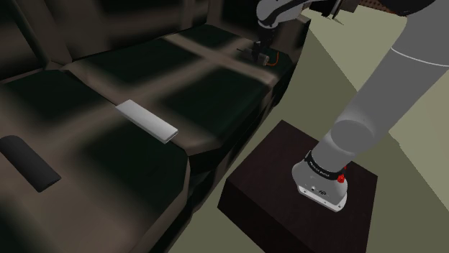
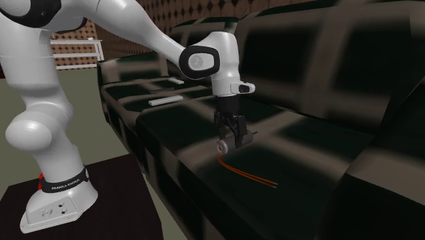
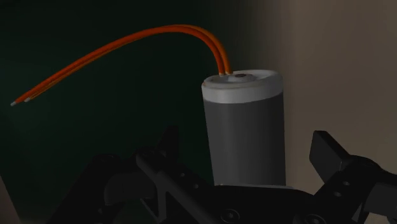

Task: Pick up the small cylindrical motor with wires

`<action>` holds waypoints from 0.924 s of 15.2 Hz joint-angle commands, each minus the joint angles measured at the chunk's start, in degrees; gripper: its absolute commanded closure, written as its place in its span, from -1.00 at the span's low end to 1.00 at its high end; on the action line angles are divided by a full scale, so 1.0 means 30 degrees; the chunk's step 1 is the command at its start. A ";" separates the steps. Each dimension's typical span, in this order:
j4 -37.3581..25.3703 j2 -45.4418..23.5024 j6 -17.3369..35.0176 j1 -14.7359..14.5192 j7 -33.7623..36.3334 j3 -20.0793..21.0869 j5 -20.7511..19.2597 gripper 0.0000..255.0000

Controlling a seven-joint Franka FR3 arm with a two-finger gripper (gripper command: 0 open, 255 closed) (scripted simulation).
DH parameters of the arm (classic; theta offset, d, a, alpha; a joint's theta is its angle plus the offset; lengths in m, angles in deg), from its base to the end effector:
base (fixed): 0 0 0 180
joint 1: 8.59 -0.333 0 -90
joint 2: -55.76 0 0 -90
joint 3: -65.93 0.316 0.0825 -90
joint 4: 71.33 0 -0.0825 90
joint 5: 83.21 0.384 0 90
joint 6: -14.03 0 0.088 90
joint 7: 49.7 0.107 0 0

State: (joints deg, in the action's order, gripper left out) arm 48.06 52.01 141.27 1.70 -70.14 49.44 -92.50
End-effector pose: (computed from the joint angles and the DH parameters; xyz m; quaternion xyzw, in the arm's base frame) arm 0.5029 -0.2578 0.4036 0.9964 -0.0079 0.0033 0.0838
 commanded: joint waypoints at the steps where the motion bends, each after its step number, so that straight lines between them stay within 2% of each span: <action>1: 0.0227 -0.0138 0.0372 0.0020 0.0018 -0.0013 0.0007 -1.00; 2: 0.0224 -0.0141 0.0371 0.0020 0.0017 -0.0013 0.0008 -1.00; 3: 0.0266 -0.0117 0.0386 0.0014 0.0033 -0.0010 -0.0003 1.00; 12: 0.0223 -0.0143 0.0371 0.0020 0.0017 -0.0014 0.0009 1.00; 14: -0.0036 0.0095 -0.0118 0.0001 -0.0014 -0.0007 -0.0017 1.00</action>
State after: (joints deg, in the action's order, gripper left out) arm 48.28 52.04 141.49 1.71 -70.10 49.43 -92.54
